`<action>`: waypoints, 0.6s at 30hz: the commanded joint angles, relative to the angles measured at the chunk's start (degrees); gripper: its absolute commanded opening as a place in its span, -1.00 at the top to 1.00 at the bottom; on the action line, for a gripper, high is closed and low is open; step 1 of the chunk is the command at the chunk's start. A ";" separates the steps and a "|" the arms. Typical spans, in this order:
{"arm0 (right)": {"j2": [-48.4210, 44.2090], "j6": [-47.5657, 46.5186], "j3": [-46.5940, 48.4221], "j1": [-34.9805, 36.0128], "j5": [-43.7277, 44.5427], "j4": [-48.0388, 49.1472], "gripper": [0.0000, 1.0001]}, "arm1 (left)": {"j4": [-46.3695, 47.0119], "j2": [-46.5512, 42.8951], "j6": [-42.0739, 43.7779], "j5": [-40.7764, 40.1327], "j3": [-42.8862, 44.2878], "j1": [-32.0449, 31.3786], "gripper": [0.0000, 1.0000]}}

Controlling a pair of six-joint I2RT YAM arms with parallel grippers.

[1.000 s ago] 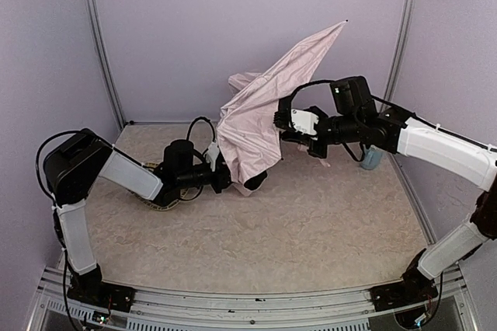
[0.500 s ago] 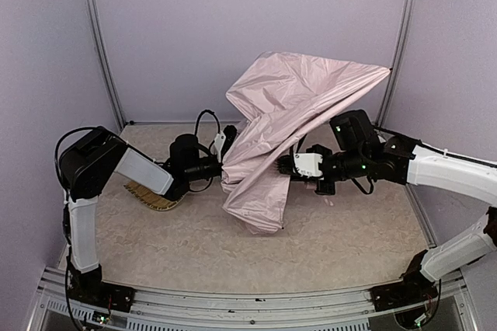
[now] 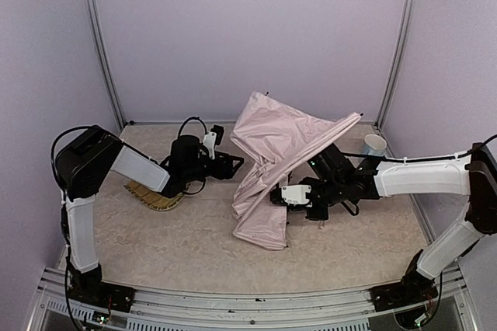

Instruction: Put away the umbrella

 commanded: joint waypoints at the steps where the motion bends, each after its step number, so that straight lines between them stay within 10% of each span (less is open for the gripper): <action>1: 3.36 2.05 -0.70 0.89 4.91 0.30 1.00 | -11.35 -6.85 -6.06 -12.34 -0.44 3.46 -0.52; 6: 4.21 2.10 0.01 0.93 5.28 0.85 1.00 | -7.93 -14.99 -7.90 -13.79 -10.18 5.82 -0.55; 11: 4.54 1.80 0.29 0.88 5.64 0.85 1.00 | -1.20 -27.63 12.44 -6.82 -14.89 -2.38 -0.27; 18: 5.43 1.27 1.75 0.94 5.92 0.28 1.00 | -7.50 -23.67 15.79 15.72 1.55 -11.12 -0.54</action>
